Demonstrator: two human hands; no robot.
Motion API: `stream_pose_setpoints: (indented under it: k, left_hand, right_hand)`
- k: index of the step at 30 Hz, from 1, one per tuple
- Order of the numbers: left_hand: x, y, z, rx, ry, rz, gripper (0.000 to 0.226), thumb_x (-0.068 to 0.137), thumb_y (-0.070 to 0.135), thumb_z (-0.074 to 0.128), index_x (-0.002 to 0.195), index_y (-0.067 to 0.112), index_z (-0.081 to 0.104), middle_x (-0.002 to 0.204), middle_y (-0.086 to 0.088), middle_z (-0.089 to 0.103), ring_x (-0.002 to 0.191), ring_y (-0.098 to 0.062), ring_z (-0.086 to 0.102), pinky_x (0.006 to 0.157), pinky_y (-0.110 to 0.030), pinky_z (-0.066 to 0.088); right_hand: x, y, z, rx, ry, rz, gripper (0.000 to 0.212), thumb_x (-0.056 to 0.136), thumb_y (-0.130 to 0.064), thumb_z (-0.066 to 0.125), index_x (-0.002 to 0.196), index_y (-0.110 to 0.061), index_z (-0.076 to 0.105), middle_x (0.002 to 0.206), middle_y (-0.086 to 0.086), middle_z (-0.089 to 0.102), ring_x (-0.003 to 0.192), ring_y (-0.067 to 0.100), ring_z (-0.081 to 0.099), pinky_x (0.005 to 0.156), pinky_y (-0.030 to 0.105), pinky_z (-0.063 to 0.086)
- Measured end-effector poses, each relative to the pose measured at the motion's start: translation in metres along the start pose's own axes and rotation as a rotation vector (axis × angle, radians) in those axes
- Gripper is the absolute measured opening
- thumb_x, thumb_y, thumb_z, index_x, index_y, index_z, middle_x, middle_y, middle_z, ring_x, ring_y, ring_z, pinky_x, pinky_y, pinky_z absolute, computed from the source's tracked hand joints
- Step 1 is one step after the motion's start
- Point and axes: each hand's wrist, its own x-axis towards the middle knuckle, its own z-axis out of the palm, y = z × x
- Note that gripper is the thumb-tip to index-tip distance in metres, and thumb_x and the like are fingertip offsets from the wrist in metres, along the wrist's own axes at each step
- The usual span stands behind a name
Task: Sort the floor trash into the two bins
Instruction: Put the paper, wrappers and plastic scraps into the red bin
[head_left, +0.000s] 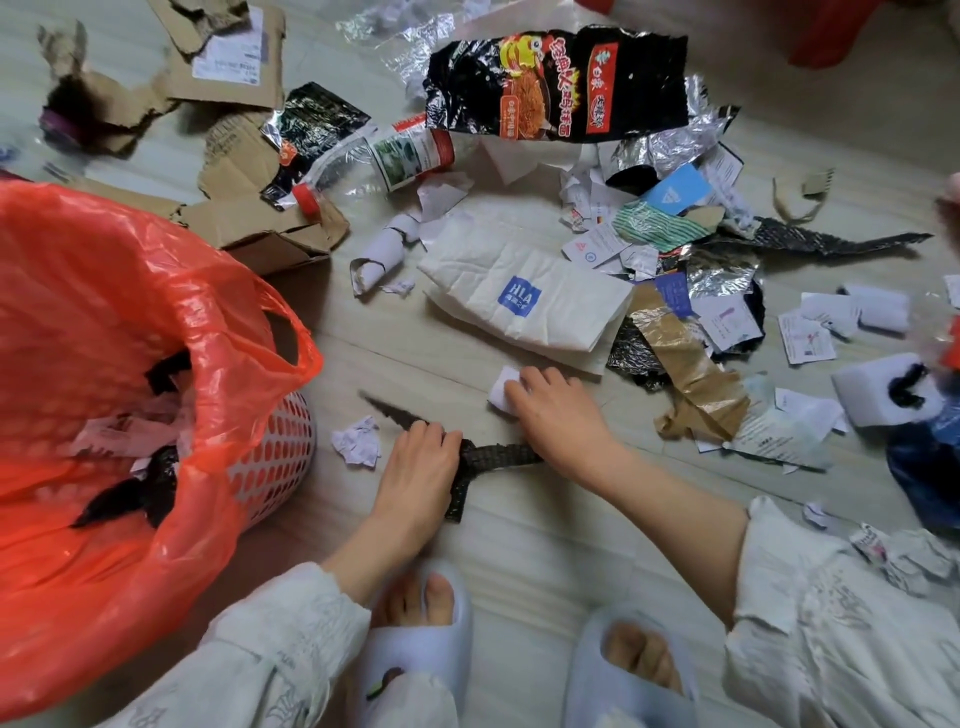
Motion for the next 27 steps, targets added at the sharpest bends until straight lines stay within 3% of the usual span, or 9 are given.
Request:
stream_pose_setpoints:
  k: [4, 7, 9, 11, 14, 18, 21, 24, 27]
  left_hand:
    - [-0.011, -0.012, -0.003, -0.064, 0.083, 0.036, 0.015, 0.051, 0.007, 0.064, 0.064, 0.013, 0.062, 0.068, -0.005, 0.053, 0.073, -0.025, 0.038, 0.061, -0.033, 0.026]
    - [-0.023, -0.018, -0.012, -0.161, 0.111, -0.022, 0.006, 0.056, 0.017, 0.062, 0.06, 0.014, 0.065, 0.084, -0.01, 0.059, 0.091, -0.029, 0.044, 0.078, -0.038, 0.03]
    - [-0.025, -0.025, -0.015, -0.146, 0.049, -0.088, 0.008, 0.058, 0.017, 0.068, 0.065, 0.015, 0.069, 0.115, -0.019, 0.058, 0.118, -0.041, 0.044, 0.098, -0.046, 0.028]
    - [-0.023, -0.035, -0.014, -0.141, -0.137, -0.206, 0.019, 0.074, 0.023, 0.069, 0.092, 0.017, 0.069, 0.15, -0.015, 0.026, 0.14, -0.042, 0.013, 0.111, -0.051, 0.014]
    - [-0.021, -0.05, -0.004, -0.116, -0.323, -0.268, 0.034, 0.086, 0.035, 0.059, 0.119, 0.027, 0.057, 0.156, -0.007, -0.009, 0.141, -0.036, -0.015, 0.114, -0.053, 0.002]
    - [-0.025, -0.047, 0.008, -0.187, -0.28, -0.277, 0.03, 0.086, 0.025, 0.06, 0.116, 0.023, 0.058, 0.156, -0.013, -0.005, 0.142, -0.035, -0.006, 0.112, -0.054, 0.017]
    - [-0.03, -0.042, 0.018, -0.249, -0.13, -0.24, 0.02, 0.078, 0.008, 0.065, 0.098, 0.012, 0.064, 0.149, -0.023, 0.022, 0.136, -0.042, 0.019, 0.107, -0.051, 0.028]
    - [-0.032, -0.031, 0.021, -0.365, -0.026, -0.171, 0.013, 0.073, 0.001, 0.066, 0.084, 0.005, 0.063, 0.136, -0.026, 0.039, 0.122, -0.042, 0.04, 0.098, -0.045, 0.039]
    - [-0.029, -0.015, 0.02, -0.435, 0.024, -0.133, 0.01, 0.08, 0.008, 0.064, 0.09, 0.006, 0.061, 0.137, -0.021, 0.036, 0.125, -0.037, 0.036, 0.093, -0.037, 0.042]
  right_hand:
    - [-0.009, 0.003, 0.011, -0.019, 0.024, 0.079, 0.044, 0.041, -0.009, 0.084, 0.077, -0.011, 0.06, 0.073, 0.01, 0.06, 0.06, 0.03, 0.057, 0.045, 0.033, 0.042]
    - [-0.013, 0.002, 0.008, 0.074, 0.034, 0.099, 0.026, 0.074, 0.0, 0.062, 0.1, -0.003, 0.058, 0.094, 0.019, 0.06, 0.082, 0.036, 0.057, 0.059, 0.041, 0.044]
    - [-0.012, 0.004, 0.004, 0.137, 0.01, 0.138, 0.029, 0.086, -0.001, 0.045, 0.114, -0.003, 0.05, 0.11, 0.018, 0.055, 0.1, 0.036, 0.053, 0.072, 0.041, 0.041]
    - [-0.013, 0.007, 0.0, 0.203, -0.039, 0.201, 0.029, 0.087, -0.005, 0.043, 0.115, -0.006, 0.048, 0.114, 0.014, 0.056, 0.103, 0.034, 0.054, 0.074, 0.039, 0.042]
    - [-0.023, 0.015, -0.003, 0.222, -0.058, 0.237, 0.023, 0.088, -0.011, 0.044, 0.109, -0.009, 0.052, 0.11, 0.012, 0.059, 0.102, 0.033, 0.056, 0.074, 0.039, 0.045]
    - [-0.048, 0.037, 0.008, 0.24, 0.098, 0.273, 0.019, 0.081, -0.009, 0.054, 0.098, -0.006, 0.06, 0.105, 0.014, 0.061, 0.102, 0.034, 0.054, 0.08, 0.042, 0.045]
    - [-0.068, 0.059, 0.013, 0.215, 0.195, 0.429, 0.018, 0.073, -0.006, 0.063, 0.092, -0.005, 0.064, 0.114, 0.017, 0.059, 0.108, 0.037, 0.054, 0.087, 0.048, 0.043]
    - [-0.079, 0.076, 0.016, 0.192, 0.134, 0.547, 0.021, 0.079, -0.013, 0.063, 0.1, -0.012, 0.065, 0.144, 0.016, 0.037, 0.135, 0.034, 0.031, 0.108, 0.057, 0.022]
    - [-0.075, 0.094, 0.017, 0.278, 0.066, 0.6, 0.029, 0.085, -0.017, 0.058, 0.114, -0.016, 0.064, 0.155, 0.014, 0.016, 0.144, 0.033, 0.011, 0.116, 0.056, 0.008]
